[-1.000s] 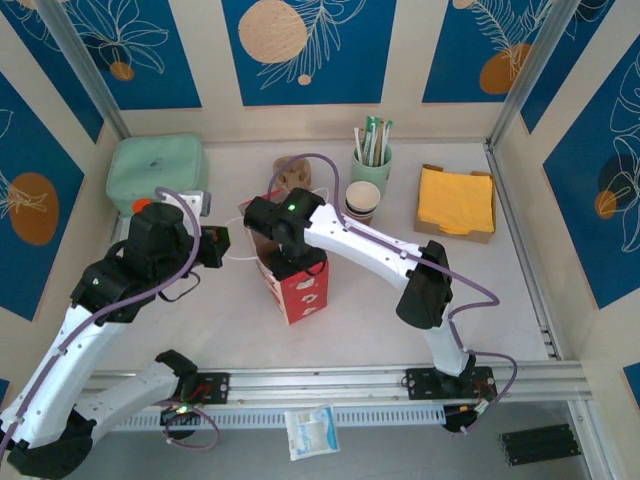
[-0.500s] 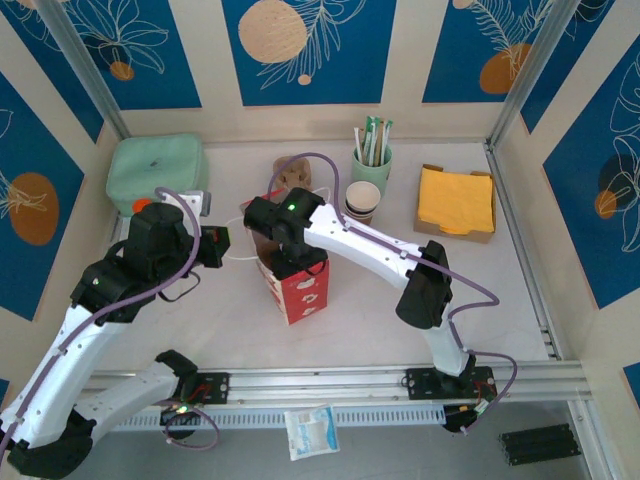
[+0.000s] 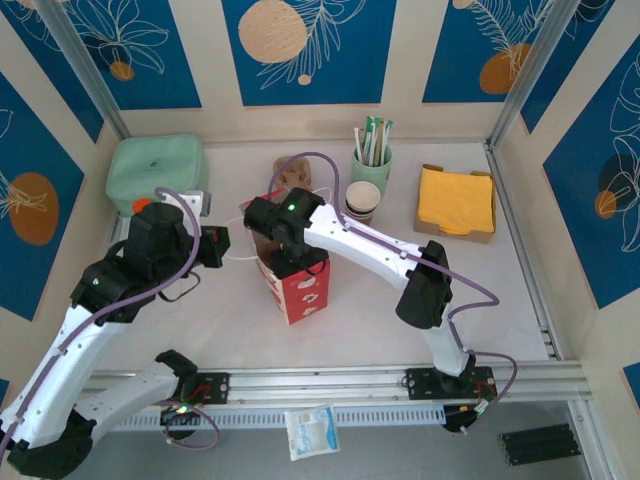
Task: Pack the takeout coffee
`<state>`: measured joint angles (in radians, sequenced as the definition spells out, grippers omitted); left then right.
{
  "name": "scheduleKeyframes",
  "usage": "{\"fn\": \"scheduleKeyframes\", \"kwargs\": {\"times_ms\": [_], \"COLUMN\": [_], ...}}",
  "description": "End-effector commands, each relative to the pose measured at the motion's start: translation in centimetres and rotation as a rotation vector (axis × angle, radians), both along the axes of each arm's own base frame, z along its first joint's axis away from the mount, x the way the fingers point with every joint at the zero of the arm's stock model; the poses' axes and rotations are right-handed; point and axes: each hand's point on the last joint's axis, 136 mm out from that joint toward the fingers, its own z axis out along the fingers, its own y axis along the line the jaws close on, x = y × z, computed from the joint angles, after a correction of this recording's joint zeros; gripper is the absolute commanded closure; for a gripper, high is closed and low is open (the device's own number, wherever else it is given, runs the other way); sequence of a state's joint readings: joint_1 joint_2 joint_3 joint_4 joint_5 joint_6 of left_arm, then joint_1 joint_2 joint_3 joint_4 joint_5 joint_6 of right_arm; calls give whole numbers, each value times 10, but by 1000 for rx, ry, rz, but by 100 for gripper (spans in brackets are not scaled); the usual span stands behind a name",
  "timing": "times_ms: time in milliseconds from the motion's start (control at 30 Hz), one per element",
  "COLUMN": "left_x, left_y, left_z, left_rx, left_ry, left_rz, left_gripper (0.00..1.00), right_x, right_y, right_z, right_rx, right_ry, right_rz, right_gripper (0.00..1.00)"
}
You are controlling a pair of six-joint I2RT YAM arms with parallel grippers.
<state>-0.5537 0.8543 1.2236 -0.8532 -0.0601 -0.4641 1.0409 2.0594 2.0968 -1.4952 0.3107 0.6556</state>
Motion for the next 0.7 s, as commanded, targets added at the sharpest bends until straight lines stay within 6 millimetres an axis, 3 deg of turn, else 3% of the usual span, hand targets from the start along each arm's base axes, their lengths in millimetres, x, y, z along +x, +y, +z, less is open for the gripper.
{"fn": "scheduleKeyframes", "kwargs": {"times_ms": [0,667], "left_x": [-1,-1], "left_y": [2,1], "left_z": [-1,-2], "left_rx": [-4,-7], "left_ry": [8,12], "left_rz": [6,2], "left_gripper": [100,100], "right_x": [1,0], "right_y": [-4,2], "right_z": [3,-17], "right_rx": [-35,-70], "right_ry": [-17,2], "right_rz": [-15,-3], "right_gripper": [42,42]}}
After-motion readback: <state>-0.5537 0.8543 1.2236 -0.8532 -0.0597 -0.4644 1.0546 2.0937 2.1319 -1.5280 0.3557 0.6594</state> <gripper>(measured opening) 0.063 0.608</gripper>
